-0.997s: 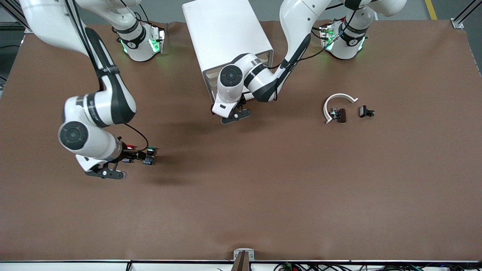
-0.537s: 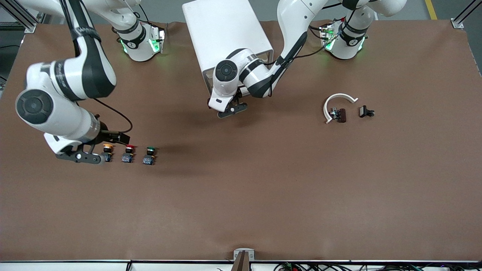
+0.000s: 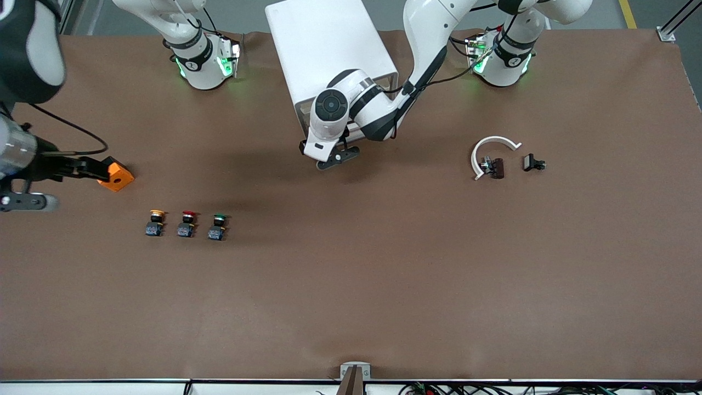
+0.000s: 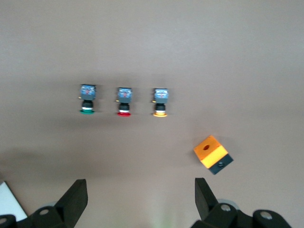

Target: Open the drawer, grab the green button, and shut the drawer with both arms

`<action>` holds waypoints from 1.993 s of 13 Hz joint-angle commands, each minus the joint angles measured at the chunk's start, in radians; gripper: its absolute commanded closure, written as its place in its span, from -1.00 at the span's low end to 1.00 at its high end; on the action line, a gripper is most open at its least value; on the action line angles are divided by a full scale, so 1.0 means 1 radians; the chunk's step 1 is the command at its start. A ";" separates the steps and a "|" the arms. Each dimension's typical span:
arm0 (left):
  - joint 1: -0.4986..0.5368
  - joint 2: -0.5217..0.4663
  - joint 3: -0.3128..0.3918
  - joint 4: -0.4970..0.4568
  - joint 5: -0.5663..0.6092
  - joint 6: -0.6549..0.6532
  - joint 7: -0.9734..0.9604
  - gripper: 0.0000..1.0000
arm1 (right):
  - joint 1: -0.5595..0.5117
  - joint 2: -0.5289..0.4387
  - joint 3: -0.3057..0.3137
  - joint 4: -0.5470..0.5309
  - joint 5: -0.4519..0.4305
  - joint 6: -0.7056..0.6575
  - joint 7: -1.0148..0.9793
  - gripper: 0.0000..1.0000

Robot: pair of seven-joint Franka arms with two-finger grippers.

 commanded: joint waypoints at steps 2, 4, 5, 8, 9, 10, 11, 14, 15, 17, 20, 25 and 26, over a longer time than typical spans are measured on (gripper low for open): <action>0.000 -0.012 -0.028 0.001 -0.025 -0.019 -0.024 -1.00 | -0.016 0.006 0.019 0.054 -0.008 -0.029 -0.022 -1.00; 0.020 -0.012 -0.026 -0.001 -0.029 -0.019 -0.022 -1.00 | -0.017 0.008 0.019 0.074 -0.007 -0.035 -0.019 -1.00; 0.030 -0.012 -0.026 0.002 -0.029 -0.022 -0.021 -1.00 | -0.016 0.008 0.019 0.076 -0.008 -0.037 -0.020 -1.00; 0.104 -0.019 -0.026 0.027 -0.026 -0.046 -0.011 -1.00 | -0.014 0.013 0.018 0.118 -0.028 -0.037 -0.023 -1.00; 0.133 -0.032 -0.026 0.039 -0.025 -0.072 -0.010 -1.00 | -0.026 0.013 0.016 0.123 -0.016 -0.037 -0.025 -1.00; 0.167 -0.035 -0.026 0.062 -0.017 -0.119 0.002 -1.00 | -0.042 0.013 0.016 0.125 -0.010 -0.035 -0.025 -1.00; 0.191 -0.035 -0.025 0.096 -0.016 -0.173 0.018 -1.00 | -0.043 0.014 0.021 0.128 -0.013 -0.034 -0.023 -1.00; 0.301 -0.068 -0.017 0.169 -0.013 -0.336 0.091 -1.00 | -0.036 0.005 0.029 0.132 -0.010 -0.035 -0.014 -1.00; 0.344 -0.091 -0.018 0.173 -0.013 -0.370 0.151 -1.00 | -0.039 0.002 0.029 0.134 -0.002 -0.032 -0.008 -1.00; 0.388 -0.139 -0.014 0.174 -0.009 -0.417 0.254 -1.00 | -0.090 -0.045 0.013 0.135 0.111 -0.066 -0.015 -1.00; 0.437 -0.213 -0.017 0.174 0.119 -0.477 0.271 -1.00 | -0.135 -0.055 0.015 0.137 0.163 -0.098 -0.082 -1.00; 0.516 -0.319 -0.017 0.174 0.242 -0.569 0.375 -1.00 | -0.140 -0.112 0.012 0.112 0.137 -0.144 -0.121 -1.00; 0.549 -0.334 -0.017 0.174 0.242 -0.586 0.443 -1.00 | -0.141 -0.112 0.012 0.108 0.137 -0.146 -0.123 -1.00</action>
